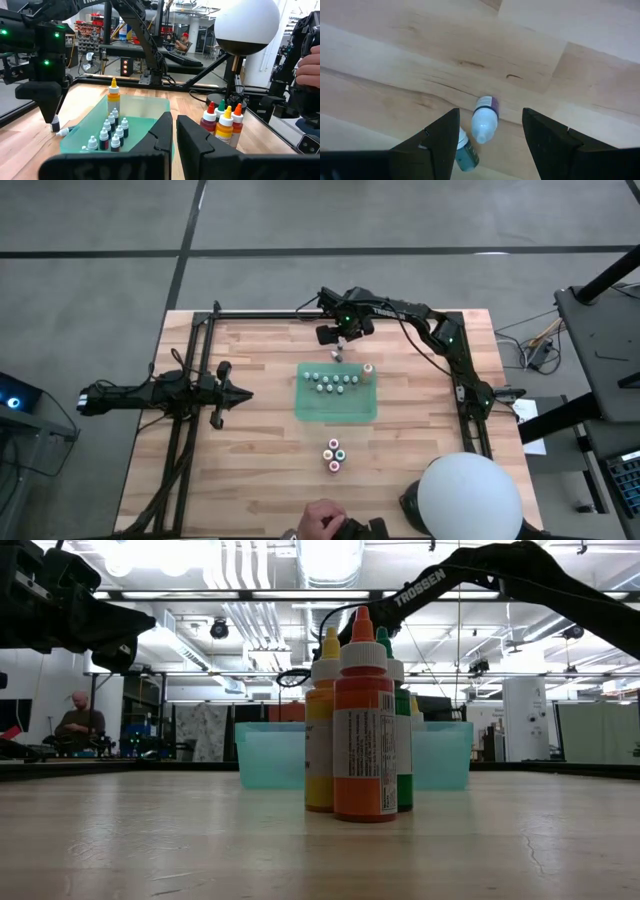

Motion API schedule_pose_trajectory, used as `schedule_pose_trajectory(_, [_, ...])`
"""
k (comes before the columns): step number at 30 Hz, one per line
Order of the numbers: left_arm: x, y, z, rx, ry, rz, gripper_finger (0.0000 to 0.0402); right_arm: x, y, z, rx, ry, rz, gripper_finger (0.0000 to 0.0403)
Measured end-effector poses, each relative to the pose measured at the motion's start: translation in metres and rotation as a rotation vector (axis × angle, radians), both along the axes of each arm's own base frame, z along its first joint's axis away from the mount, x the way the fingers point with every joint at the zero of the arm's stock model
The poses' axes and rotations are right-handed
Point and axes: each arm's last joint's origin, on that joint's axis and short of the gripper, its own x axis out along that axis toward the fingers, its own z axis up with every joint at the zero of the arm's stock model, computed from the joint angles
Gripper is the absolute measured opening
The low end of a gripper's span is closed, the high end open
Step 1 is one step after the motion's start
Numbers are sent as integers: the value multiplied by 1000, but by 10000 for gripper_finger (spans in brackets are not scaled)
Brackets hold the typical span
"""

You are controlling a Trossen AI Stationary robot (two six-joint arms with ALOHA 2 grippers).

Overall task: Pick & Place food coloring
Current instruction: Put the small violet food coloring bottle into the green container

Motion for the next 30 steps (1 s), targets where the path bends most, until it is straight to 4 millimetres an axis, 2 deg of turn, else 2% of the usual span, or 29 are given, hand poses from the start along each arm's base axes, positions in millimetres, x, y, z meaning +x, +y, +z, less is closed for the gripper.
schedule_pose_trajectory(14, [0, 0, 0, 0, -1, 0, 0, -1, 2, -7, 30, -12, 6, 200])
schedule_pose_trajectory(30, [0, 0, 0, 0, 0, 0, 0, 0, 1, -8, 29, -33, 9, 102])
